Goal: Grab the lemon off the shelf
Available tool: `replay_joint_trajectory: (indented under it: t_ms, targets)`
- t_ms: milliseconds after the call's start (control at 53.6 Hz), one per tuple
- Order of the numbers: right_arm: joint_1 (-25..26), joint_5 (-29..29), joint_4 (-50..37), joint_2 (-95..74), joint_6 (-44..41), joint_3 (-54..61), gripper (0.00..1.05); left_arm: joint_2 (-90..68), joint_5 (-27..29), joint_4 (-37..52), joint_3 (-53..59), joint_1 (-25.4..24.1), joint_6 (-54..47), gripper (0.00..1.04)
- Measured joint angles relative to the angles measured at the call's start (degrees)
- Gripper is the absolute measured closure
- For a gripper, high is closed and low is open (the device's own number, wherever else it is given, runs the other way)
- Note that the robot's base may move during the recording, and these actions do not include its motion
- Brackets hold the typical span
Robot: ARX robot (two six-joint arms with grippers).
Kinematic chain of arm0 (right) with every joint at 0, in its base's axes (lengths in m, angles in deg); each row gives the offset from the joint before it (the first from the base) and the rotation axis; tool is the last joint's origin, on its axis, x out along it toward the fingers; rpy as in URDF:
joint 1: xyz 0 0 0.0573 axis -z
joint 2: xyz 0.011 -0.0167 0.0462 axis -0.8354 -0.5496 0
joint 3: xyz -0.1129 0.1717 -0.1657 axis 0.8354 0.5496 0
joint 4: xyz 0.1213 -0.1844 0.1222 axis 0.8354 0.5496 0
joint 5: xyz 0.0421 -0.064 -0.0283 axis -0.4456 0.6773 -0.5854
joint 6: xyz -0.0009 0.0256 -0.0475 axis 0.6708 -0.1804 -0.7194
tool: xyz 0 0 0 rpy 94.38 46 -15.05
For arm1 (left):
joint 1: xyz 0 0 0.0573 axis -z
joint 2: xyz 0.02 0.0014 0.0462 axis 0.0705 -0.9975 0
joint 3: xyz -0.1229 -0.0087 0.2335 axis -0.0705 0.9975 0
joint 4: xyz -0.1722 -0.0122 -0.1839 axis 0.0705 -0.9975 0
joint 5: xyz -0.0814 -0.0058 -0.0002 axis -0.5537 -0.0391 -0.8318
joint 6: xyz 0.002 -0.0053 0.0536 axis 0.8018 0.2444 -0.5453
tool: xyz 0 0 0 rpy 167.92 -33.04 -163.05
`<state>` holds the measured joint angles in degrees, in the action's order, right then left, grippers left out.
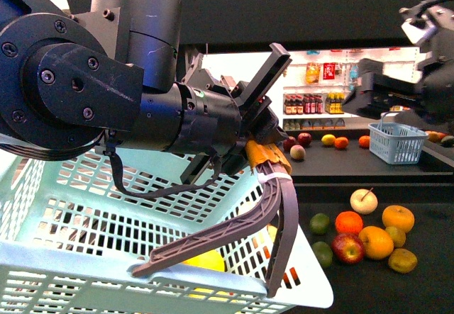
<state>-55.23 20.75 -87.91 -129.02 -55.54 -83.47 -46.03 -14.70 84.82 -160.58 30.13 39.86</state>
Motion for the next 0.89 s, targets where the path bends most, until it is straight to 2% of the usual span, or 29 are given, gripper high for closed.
replay_joint_trajectory:
  t_ms: [298,373,559,858,895]
  targets:
    - [0.9,10.6,-10.1,20.3,-6.4,22.5,0.08,0.0,0.1,0.0,0.0,0.0,0.0,0.98]
    - [-0.4,7.5,-14.8,27.1,-6.2,30.4,0.21,0.0,0.0,0.0,0.0,0.0,0.0,0.98]
    - [-1.4,6.6,-10.5,44.7,-6.3,45.4,0.52,0.0,0.0,0.0,0.0,0.0,0.1,0.98]
    - [-1.4,6.7,-8.8,55.1,-6.3,52.3,1.02,0.0,0.0,0.0,0.0,0.1,0.0,0.98]
    - [-1.4,6.7,-8.4,56.0,-6.2,53.0,1.02,0.0,0.0,0.0,0.0,0.1,0.0,0.98]
